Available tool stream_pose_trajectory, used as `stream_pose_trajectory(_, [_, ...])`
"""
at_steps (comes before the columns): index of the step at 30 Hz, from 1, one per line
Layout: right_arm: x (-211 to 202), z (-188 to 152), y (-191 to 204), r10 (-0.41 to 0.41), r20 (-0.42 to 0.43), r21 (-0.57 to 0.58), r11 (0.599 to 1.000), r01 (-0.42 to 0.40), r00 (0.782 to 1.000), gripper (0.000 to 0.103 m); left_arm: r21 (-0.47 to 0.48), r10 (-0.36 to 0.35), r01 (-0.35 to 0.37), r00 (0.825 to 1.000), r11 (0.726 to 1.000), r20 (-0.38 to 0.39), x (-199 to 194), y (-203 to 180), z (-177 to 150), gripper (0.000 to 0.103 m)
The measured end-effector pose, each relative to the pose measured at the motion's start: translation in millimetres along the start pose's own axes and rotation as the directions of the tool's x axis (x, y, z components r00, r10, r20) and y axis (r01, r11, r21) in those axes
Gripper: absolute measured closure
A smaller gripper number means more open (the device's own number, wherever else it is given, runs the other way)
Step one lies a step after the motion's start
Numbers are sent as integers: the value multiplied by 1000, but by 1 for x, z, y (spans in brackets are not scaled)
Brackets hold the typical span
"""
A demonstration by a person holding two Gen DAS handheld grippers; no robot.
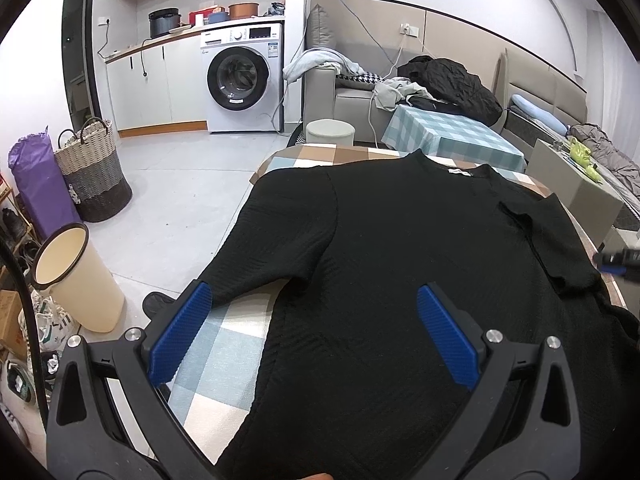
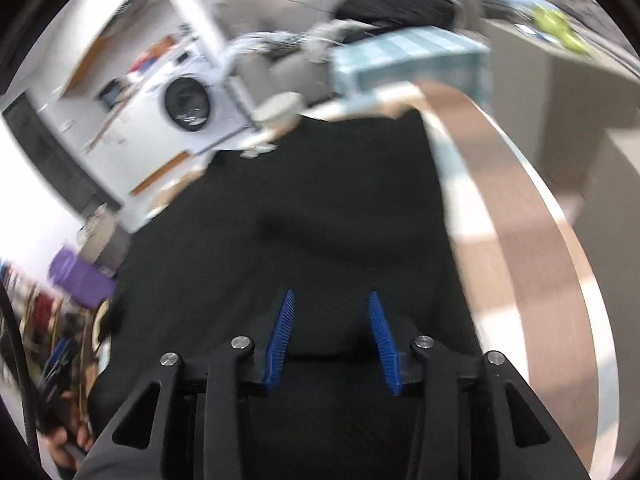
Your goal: Fold small clothes
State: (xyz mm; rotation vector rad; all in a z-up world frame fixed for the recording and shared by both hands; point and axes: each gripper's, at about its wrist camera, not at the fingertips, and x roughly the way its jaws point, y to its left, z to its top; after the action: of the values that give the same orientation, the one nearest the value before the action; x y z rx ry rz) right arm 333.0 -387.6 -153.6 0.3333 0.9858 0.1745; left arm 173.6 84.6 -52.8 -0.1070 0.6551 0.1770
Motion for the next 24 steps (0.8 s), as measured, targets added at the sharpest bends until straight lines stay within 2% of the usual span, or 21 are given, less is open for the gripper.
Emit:
stream_pose_trajectory(3, [7, -11, 1, 1, 9, 36, 999, -1, 1000, 62, -8, 10, -10, 1000, 1000, -9, 1, 2, -1, 1])
stream_pose_trajectory(6, [13, -12, 22, 11, 24, -20, 1000, -11, 1000, 62, -37, 20, -21, 1000, 999, -21, 4, 10, -1, 1])
stream_pose_trajectory(8, [22, -18, 30, 7, -26, -58, 998, -9, 1000, 62, -73, 22, -25, 999, 997, -40, 8, 20, -1, 1])
stream_pose_trajectory(10, [33, -20, 41, -10, -60, -59, 998, 6, 998, 62, -127, 13, -22, 998, 992, -68, 12, 35, -1, 1])
stream_pose_trajectory(12, [24, -25, 42, -19, -36, -55, 998, 17, 999, 62, -186, -13, -3, 996, 983, -86, 16, 53, -1, 1])
stream_pose_trajectory(14, [8, -32, 43, 6, -16, -39, 999, -6, 1000, 61, -257, -38, 10, 994, 966, -105, 23, 74, -2, 1])
stream_pose_trajectory(17, [-12, -43, 46, 33, 12, -33, 999, -33, 999, 59, -406, -118, 63, 987, 912, -111, 32, 111, -6, 7])
stream_pose_trajectory(19, [-21, -50, 46, 52, 29, -11, 999, -52, 998, 56, -507, -180, 101, 977, 856, -110, 40, 136, -11, 12])
stream_pose_trajectory(21, [-24, -53, 47, 62, 34, 1, 998, -62, 998, 56, -595, -244, 122, 961, 795, -128, 51, 156, -16, 19])
stream_pose_trajectory(22, [-27, -55, 48, 67, 36, 4, 998, -67, 997, 56, -629, -275, 134, 952, 766, -132, 56, 164, -19, 27])
stream_pose_trajectory(24, [-30, -59, 49, 82, 31, 5, 997, -82, 996, 56, -668, -329, 159, 935, 727, -135, 65, 171, -24, 34])
